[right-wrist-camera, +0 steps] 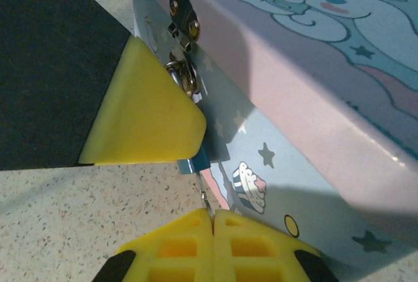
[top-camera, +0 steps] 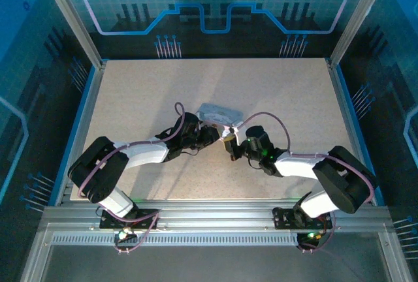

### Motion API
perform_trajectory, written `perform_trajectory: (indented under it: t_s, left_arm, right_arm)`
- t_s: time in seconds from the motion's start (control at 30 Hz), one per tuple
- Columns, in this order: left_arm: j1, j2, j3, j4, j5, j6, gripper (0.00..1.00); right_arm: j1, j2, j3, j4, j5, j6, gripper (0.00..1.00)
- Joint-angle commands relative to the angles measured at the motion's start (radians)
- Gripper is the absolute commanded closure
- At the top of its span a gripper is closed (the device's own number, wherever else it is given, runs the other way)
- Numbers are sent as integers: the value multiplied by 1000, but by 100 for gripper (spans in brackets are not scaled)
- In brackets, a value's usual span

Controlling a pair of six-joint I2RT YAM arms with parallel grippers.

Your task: Unlock a padlock with a key

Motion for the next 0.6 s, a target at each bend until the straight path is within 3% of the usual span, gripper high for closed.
perform_trajectory:
  t_s: [0.0, 0.57]
  left_arm:
    - [-25, -36, 22, 11, 81, 1, 77]
    - [-35, -29, 21, 21, 84, -11, 77]
  right_arm:
    - [16, 17, 75, 157, -28, -12, 100]
    - [5, 55, 139, 270, -70, 41, 100]
